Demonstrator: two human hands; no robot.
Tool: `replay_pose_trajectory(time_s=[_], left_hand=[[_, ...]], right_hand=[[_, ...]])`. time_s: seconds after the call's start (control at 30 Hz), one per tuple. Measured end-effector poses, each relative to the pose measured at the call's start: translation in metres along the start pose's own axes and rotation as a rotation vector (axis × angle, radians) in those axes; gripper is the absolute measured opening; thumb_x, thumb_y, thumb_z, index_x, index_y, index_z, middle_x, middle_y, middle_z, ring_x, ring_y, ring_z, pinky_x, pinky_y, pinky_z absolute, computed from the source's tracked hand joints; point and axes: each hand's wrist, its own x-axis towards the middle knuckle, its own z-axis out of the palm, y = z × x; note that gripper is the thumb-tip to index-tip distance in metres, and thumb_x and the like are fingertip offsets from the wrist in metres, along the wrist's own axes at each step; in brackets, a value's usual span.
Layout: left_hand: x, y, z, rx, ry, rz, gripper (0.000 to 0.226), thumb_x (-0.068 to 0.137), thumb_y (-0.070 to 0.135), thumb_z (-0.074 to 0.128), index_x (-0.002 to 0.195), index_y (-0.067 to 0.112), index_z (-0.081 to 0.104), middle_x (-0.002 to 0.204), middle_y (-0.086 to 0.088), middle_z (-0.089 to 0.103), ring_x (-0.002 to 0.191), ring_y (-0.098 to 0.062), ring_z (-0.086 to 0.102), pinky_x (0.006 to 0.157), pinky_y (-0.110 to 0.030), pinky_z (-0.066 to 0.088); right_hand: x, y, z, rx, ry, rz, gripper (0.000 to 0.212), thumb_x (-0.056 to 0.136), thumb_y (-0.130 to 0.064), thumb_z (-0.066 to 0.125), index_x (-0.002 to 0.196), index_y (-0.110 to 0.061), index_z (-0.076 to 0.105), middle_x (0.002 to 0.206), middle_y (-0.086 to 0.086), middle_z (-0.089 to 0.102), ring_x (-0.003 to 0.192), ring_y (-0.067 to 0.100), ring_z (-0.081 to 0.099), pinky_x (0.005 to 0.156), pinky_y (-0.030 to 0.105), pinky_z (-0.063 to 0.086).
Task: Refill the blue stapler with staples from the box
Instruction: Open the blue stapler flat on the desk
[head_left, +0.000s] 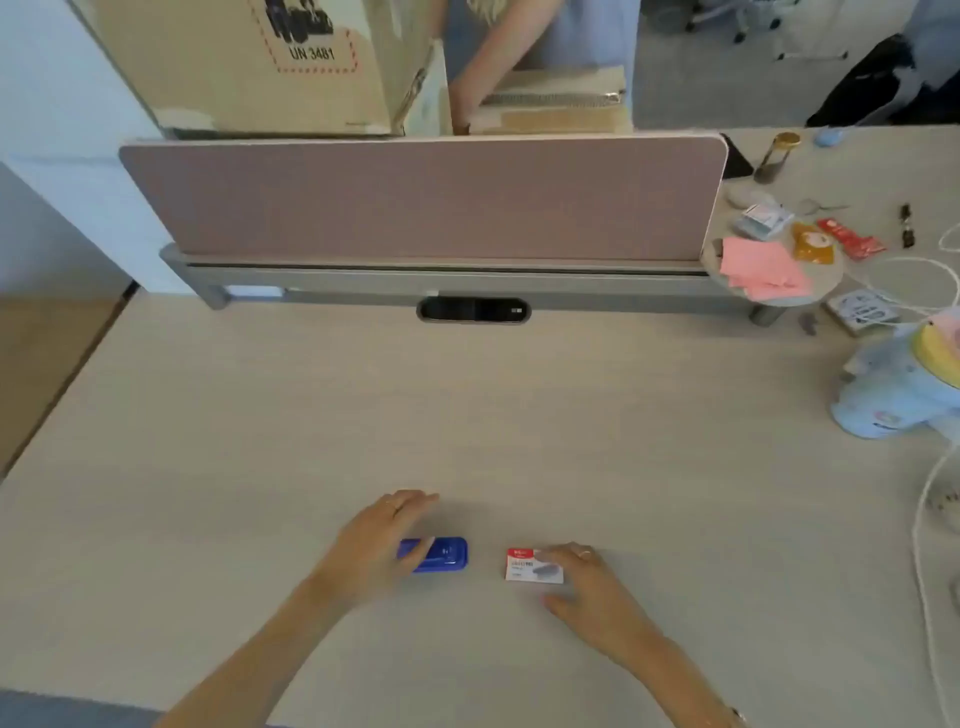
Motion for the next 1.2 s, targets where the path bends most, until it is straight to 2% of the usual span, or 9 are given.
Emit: replay_pose_trajectory(time_s=[0.1, 0.23, 0.33, 0.37, 0.43, 0.73, 0.9, 1.07, 1.2], left_hand=[[-0.005, -0.012, 0.008, 0.021, -0.072, 0.060, 0.059, 0.080, 0.055, 0.037, 0.132, 0.029, 0.048, 0.131, 0.010, 0.054, 0.116, -0.010, 0.053, 0.088, -0.017, 0.038], [-0.004, -0.020, 0.016, -0.037, -0.108, 0.119, 0.055, 0.076, 0.049, 0.046, 0.128, 0.030, 0.051, 0.128, 0.012, 0.056, 0.114, -0.008, 0.051, 0.089, -0.025, 0.047], [0.001, -0.026, 0.023, -0.041, -0.091, 0.170, 0.049, 0.079, 0.042, 0.058, 0.127, 0.030, 0.052, 0.125, 0.011, 0.058, 0.110, -0.009, 0.053, 0.088, -0.029, 0.050], [0.003, -0.027, 0.026, -0.044, -0.090, 0.185, 0.048, 0.080, 0.036, 0.062, 0.127, 0.030, 0.052, 0.124, 0.010, 0.059, 0.109, -0.010, 0.054, 0.087, -0.030, 0.050], [0.004, -0.030, 0.034, -0.051, -0.076, 0.206, 0.047, 0.082, 0.028, 0.065, 0.127, 0.030, 0.052, 0.121, 0.009, 0.060, 0.107, -0.011, 0.055, 0.087, -0.031, 0.050], [0.010, -0.041, 0.055, -0.068, 0.085, 0.258, 0.032, 0.084, 0.047, 0.053, 0.113, 0.035, 0.058, 0.101, 0.014, 0.063, 0.094, -0.002, 0.050, 0.075, -0.022, 0.047], [0.012, -0.049, 0.066, -0.045, 0.181, 0.326, 0.032, 0.084, 0.045, 0.052, 0.113, 0.033, 0.058, 0.100, 0.010, 0.066, 0.093, -0.003, 0.052, 0.074, -0.020, 0.045], [0.013, -0.054, 0.075, -0.031, 0.257, 0.379, 0.033, 0.087, 0.049, 0.051, 0.115, 0.032, 0.058, 0.101, 0.010, 0.065, 0.094, -0.005, 0.053, 0.076, -0.021, 0.046], [0.012, -0.053, 0.078, -0.033, 0.324, 0.407, 0.036, 0.086, 0.050, 0.052, 0.113, 0.028, 0.060, 0.100, 0.008, 0.064, 0.094, -0.006, 0.053, 0.078, -0.020, 0.044]], right_hand=[[0.019, -0.011, 0.014, 0.032, 0.036, -0.002, 0.040, 0.082, -0.016, 0.060, 0.121, -0.023, 0.053, 0.116, -0.006, 0.054, 0.115, 0.016, 0.046, 0.102, 0.025, 0.039], [0.041, -0.025, 0.034, -0.033, 0.058, -0.033, 0.041, 0.084, -0.021, 0.060, 0.124, -0.024, 0.050, 0.130, -0.001, 0.050, 0.129, 0.014, 0.036, 0.103, 0.023, 0.032], [0.053, -0.026, 0.046, -0.077, 0.043, -0.054, 0.045, 0.085, -0.025, 0.058, 0.128, -0.029, 0.046, 0.131, -0.011, 0.041, 0.132, 0.005, 0.030, 0.097, 0.000, 0.022], [0.058, -0.025, 0.050, -0.079, 0.038, -0.060, 0.045, 0.085, -0.026, 0.059, 0.128, -0.029, 0.046, 0.130, -0.011, 0.041, 0.131, 0.006, 0.031, 0.098, 0.001, 0.023], [0.068, -0.024, 0.058, -0.068, 0.029, -0.101, 0.046, 0.082, -0.024, 0.063, 0.126, -0.026, 0.049, 0.133, -0.001, 0.048, 0.133, 0.013, 0.032, 0.109, 0.018, 0.028], [0.092, -0.016, 0.081, 0.037, 0.180, -0.308, 0.023, 0.075, -0.023, 0.073, 0.097, -0.018, 0.068, 0.101, 0.001, 0.065, 0.106, 0.012, 0.045, 0.094, 0.024, 0.038], [0.104, -0.009, 0.091, 0.015, 0.297, -0.340, 0.036, 0.067, -0.054, 0.066, 0.087, -0.024, 0.070, 0.090, -0.009, 0.068, 0.096, 0.008, 0.049, 0.089, 0.031, 0.041], [0.108, -0.008, 0.092, 0.016, 0.396, -0.378, 0.048, 0.060, -0.065, 0.053, 0.078, -0.025, 0.071, 0.084, -0.010, 0.071, 0.087, 0.007, 0.050, 0.081, 0.023, 0.038], [0.106, -0.008, 0.095, 0.009, 0.420, -0.407, 0.037, 0.063, -0.060, 0.062, 0.077, -0.028, 0.070, 0.077, -0.013, 0.065, 0.082, 0.012, 0.049, 0.075, 0.018, 0.037]])
